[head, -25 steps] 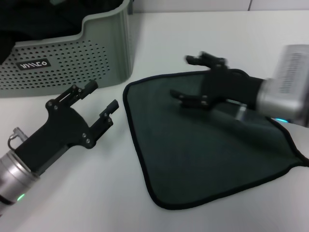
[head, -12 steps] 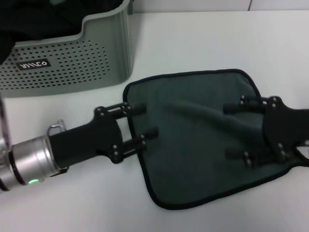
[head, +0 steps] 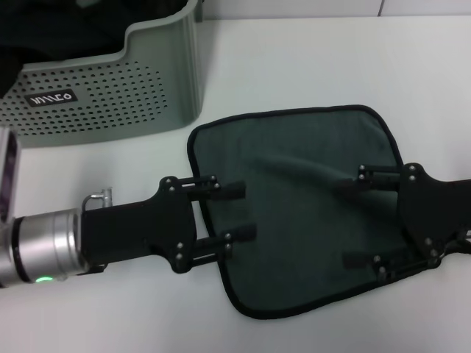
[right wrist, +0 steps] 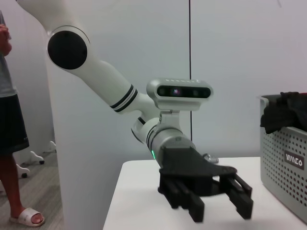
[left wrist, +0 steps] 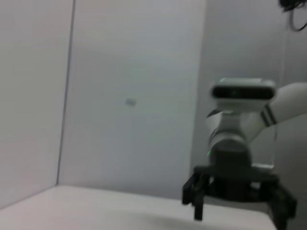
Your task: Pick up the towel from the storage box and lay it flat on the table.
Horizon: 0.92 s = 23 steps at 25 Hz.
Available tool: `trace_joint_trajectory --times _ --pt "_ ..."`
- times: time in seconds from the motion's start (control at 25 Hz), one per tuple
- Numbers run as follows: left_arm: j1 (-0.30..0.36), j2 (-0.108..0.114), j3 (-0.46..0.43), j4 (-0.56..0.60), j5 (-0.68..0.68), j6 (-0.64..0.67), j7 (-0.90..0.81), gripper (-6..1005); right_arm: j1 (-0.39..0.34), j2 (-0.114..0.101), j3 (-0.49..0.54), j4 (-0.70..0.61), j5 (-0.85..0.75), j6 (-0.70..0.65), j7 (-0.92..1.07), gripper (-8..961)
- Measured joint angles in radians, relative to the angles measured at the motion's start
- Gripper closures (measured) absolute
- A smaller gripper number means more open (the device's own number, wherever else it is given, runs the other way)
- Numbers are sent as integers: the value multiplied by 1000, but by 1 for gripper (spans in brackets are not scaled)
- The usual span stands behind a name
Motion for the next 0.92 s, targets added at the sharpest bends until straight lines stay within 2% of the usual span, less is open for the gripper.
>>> trace_joint_trajectory --times 0.92 --pt "21 3 -11 7 -12 20 -7 439 -3 21 3 9 -6 -16 -18 70"
